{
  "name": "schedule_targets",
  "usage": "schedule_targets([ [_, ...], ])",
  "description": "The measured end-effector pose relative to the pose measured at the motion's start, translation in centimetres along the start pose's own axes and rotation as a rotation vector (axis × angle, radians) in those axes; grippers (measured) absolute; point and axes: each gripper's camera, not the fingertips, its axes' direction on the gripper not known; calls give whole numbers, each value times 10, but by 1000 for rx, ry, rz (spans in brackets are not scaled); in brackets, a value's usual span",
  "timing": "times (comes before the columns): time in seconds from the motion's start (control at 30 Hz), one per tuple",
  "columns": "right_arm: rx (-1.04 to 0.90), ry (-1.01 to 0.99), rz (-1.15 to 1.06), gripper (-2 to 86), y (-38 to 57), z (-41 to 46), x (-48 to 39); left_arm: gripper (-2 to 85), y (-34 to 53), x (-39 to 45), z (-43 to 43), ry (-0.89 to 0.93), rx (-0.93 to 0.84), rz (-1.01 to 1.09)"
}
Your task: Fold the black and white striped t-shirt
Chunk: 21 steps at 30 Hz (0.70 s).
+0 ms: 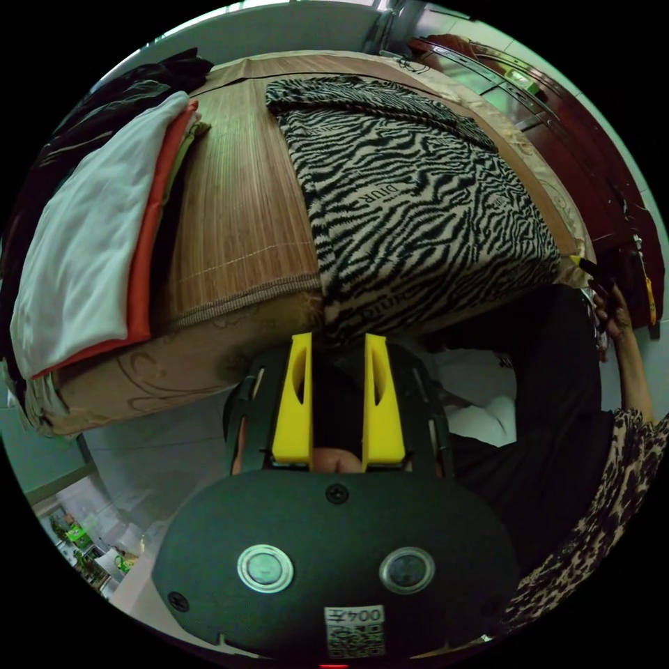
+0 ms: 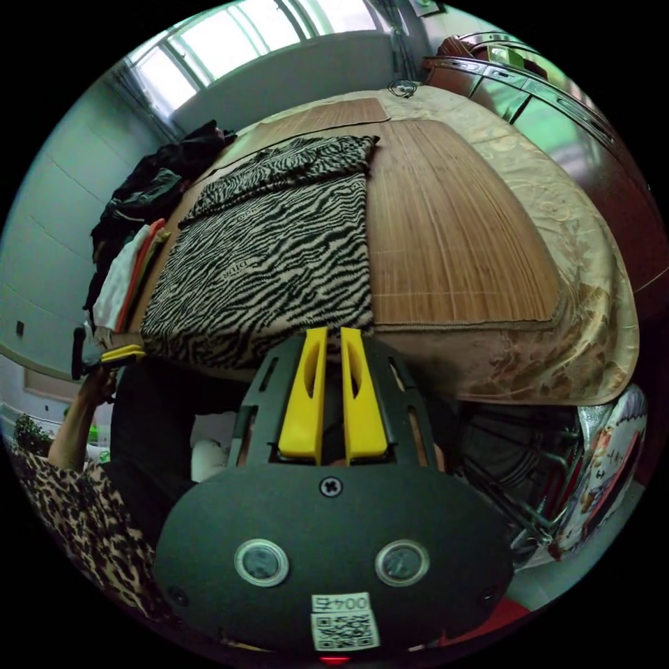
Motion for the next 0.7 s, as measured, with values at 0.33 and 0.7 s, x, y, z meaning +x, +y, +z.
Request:
schedule_targets([
  [0.33,-134,112,-4,-5,-17,42,-16,97,3,-7,12,36,-1,-26],
  [0.7,-98,-66,89,-7,1,39,19,84,-4,-5,25,34,-30,-22],
])
